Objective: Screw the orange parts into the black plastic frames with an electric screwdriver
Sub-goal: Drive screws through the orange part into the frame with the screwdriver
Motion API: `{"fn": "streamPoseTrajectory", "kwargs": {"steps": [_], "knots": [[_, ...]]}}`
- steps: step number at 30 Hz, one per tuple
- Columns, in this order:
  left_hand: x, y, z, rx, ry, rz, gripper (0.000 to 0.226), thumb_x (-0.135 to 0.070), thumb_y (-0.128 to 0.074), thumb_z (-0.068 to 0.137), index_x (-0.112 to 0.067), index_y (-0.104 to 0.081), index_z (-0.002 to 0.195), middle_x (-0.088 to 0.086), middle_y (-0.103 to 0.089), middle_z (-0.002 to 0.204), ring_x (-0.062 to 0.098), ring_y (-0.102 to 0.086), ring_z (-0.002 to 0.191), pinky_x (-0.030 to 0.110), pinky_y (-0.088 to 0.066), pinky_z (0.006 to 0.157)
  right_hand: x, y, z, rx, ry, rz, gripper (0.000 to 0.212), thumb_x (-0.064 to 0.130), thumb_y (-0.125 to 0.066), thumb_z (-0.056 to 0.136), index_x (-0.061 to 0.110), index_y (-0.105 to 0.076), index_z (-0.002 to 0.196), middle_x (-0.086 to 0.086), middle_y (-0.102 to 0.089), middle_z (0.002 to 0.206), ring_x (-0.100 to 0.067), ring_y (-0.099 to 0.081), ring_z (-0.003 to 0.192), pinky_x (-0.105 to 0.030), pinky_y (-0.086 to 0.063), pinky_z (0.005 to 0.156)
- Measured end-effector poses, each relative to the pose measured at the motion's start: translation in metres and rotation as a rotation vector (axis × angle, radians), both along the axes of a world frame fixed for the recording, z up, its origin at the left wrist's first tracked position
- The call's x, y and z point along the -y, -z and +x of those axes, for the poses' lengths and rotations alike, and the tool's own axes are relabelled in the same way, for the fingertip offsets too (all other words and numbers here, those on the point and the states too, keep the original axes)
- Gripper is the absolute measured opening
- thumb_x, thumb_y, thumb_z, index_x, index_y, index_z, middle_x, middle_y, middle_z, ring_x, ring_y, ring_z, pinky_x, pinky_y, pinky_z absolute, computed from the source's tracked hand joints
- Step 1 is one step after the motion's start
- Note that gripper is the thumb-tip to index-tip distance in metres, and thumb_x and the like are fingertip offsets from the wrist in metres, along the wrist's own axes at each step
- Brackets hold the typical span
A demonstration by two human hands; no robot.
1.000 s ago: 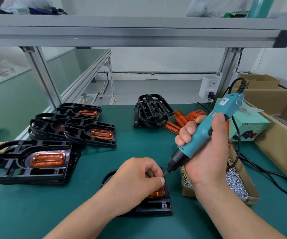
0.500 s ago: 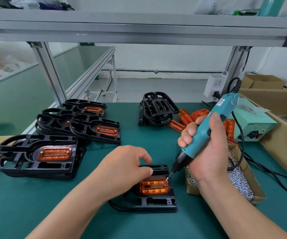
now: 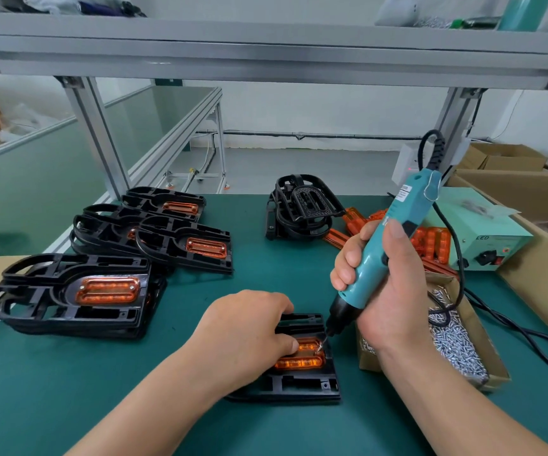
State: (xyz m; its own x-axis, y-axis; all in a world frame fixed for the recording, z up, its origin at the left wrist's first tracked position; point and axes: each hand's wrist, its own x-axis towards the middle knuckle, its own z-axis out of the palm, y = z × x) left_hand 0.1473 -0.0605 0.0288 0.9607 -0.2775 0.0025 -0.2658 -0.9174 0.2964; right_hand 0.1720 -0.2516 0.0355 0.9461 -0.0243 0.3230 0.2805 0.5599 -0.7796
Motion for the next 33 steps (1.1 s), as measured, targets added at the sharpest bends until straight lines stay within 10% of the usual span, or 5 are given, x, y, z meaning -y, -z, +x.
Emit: {"fn": "streamPoseTrajectory", "kwargs": {"steps": [33], "knots": [[0.002,0.004,0.001,-0.042,-0.017,0.039,0.051,-0.055,-0.068,0.092,-0.04,-0.053,0.138,-0.008,-0.069,0.12,0.021,-0.064,0.113,0.033,-0.042,0.076,-0.022,0.001,-0.002,0.231,-0.153,-0.341,0.057,0.059,-0.068,0.1,0.006,-0.048,0.105,-0.013,-0.048,0.078,-0.024,-0.047,0.058,-0.032,-0.045,0.057]]}}
